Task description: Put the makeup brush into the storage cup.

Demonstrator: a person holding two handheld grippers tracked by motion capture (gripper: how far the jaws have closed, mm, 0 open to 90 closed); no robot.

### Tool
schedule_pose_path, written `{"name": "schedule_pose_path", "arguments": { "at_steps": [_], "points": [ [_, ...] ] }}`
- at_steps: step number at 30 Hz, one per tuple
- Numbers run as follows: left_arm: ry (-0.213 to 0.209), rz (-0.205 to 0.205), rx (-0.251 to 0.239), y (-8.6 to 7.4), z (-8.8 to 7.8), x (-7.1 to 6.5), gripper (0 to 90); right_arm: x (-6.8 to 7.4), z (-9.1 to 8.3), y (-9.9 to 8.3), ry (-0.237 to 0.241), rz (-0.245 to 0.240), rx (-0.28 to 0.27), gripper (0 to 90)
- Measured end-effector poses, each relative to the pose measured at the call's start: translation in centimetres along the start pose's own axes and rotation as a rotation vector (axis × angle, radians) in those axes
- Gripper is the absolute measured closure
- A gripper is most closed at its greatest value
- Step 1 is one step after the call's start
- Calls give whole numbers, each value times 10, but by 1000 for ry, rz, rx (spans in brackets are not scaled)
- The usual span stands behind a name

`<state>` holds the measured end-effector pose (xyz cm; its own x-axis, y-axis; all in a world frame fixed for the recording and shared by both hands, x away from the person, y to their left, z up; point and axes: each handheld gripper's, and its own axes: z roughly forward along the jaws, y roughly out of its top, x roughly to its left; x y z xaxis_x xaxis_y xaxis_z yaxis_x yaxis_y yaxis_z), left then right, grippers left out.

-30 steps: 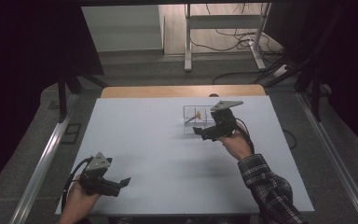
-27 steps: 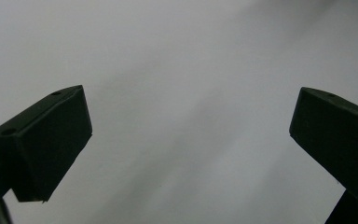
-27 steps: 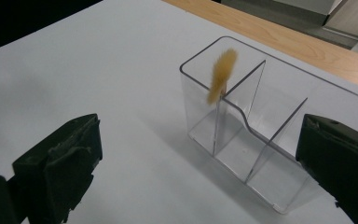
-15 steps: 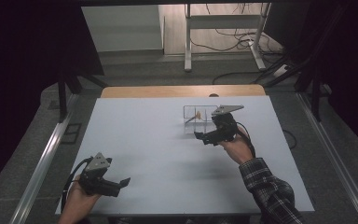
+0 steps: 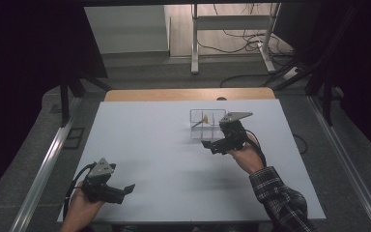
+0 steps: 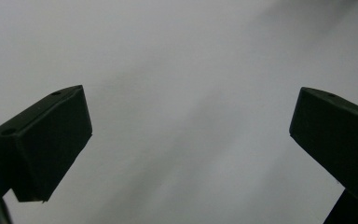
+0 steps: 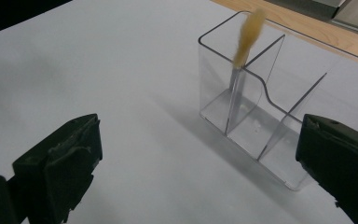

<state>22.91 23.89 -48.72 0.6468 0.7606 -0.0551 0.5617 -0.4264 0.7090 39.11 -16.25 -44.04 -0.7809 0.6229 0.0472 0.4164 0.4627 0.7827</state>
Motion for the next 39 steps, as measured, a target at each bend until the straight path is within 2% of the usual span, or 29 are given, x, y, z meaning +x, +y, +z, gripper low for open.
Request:
{"name": "schedule_pose_path", "arguments": {
  "at_steps": [14,27,39],
  "points": [
    [3,-1,-1,0,0,0,1,7,-7,-8,0,-15,14,5],
    [2,2,1,0,0,0,1,12,-12,-20,8,-9,29,5],
    [1,2,1,0,0,0,1,17,-18,-31,12,-29,41,5]
  ]
}}
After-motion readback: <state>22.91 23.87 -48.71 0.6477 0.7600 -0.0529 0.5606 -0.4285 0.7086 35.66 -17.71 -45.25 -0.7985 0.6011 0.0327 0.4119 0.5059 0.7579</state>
